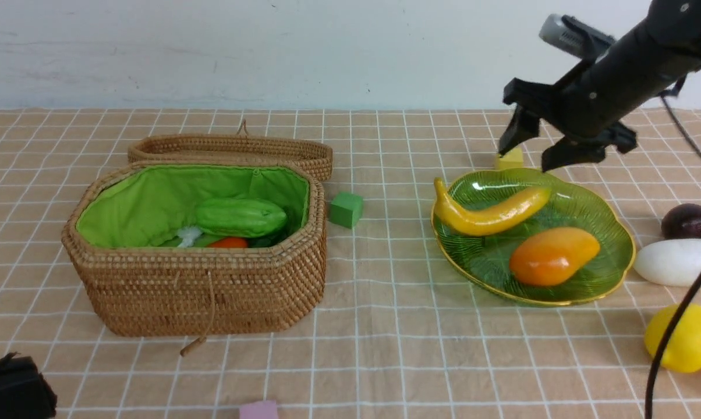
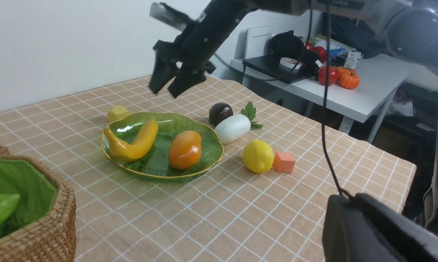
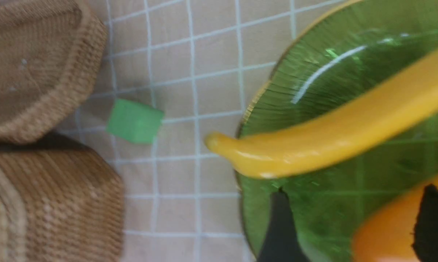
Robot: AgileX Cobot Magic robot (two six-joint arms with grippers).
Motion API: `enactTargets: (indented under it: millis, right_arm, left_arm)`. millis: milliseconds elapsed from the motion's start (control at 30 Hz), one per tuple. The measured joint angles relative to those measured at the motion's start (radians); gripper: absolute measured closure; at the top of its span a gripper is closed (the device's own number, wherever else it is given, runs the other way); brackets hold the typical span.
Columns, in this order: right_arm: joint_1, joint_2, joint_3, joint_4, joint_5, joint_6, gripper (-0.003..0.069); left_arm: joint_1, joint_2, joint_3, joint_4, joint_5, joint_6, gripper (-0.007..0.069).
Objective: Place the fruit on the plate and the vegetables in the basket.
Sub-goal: Use the right arm to grab a lemon and put it into the right plate
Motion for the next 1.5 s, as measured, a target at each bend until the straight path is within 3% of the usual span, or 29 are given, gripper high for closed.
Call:
enactTargets:
  millis: [100,133,200,267,367,533,567,667,733,767,833,967,1100,1367,1500]
  right_arm:
    - [0.0,-0.081,0.001,-0.203,0.137,0.023,0.0431]
    - [0.0,-0.09,0.005,-0.227,0.143,0.027,0.0431]
    - [0.0,-0.153,0.069,-0.334,0.154,0.079,0.0548]
    - [0.0,-0.195,0.13,-0.371,0.155,0.106,0.0578]
    - [-0.016,-0.35,0.416,-0.392,0.157,0.217,0.0604]
    - [-0.157,-0.448,0.689,-0.297,0.038,0.305,0.047]
    - [-0.157,-0.448,0.697,-0.291,0.03,0.305,0.047]
    - [-0.247,-0.444,0.807,-0.184,-0.098,0.311,0.0251]
    - [-0.261,-0.436,0.829,-0.163,-0.134,0.3,0.0168]
    - [-0.272,-0.415,0.844,-0.145,-0.196,0.277,0.0068]
    - [-0.277,-0.383,0.848,-0.137,-0.252,0.259,0.0003]
    - [-0.278,-0.31,0.848,-0.134,-0.334,0.255,-0.0012]
    - [-0.279,-0.202,0.827,-0.128,-0.397,0.253,0.0027]
    - [-0.28,-0.151,0.76,-0.131,-0.359,0.152,0.0051]
    - [-0.279,-0.162,0.682,-0.107,-0.252,0.105,0.0051]
  left_arm:
    - [0.0,0.0,0.0,0.0,0.0,0.002,0.0638]
    - [0.0,0.0,0.0,0.0,0.0,0.002,0.0638]
    - [0.0,0.0,0.0,-0.001,0.0,0.002,0.0638]
    - [0.0,0.0,0.0,-0.001,0.003,0.002,0.0638]
    - [0.0,0.0,0.0,-0.001,0.015,0.002,0.0638]
    - [0.0,0.0,0.0,0.001,0.027,0.011,0.0637]
    - [0.0,0.0,0.0,0.001,0.029,0.012,0.0637]
    - [0.0,0.0,0.0,0.003,0.06,0.036,0.0637]
    - [0.0,0.0,0.0,0.004,0.071,0.047,0.0637]
    - [0.0,0.0,0.0,0.004,0.076,0.06,0.0637]
    - [0.0,0.0,0.0,0.004,0.079,0.072,0.0637]
    - [0.0,0.0,0.0,0.004,0.079,0.077,0.0637]
    - [0.0,0.005,0.0,0.004,0.079,0.077,0.0637]
    - [0.0,0.005,0.0,0.011,0.079,0.077,0.0637]
    - [0.0,0.006,0.0,0.011,0.086,0.077,0.0637]
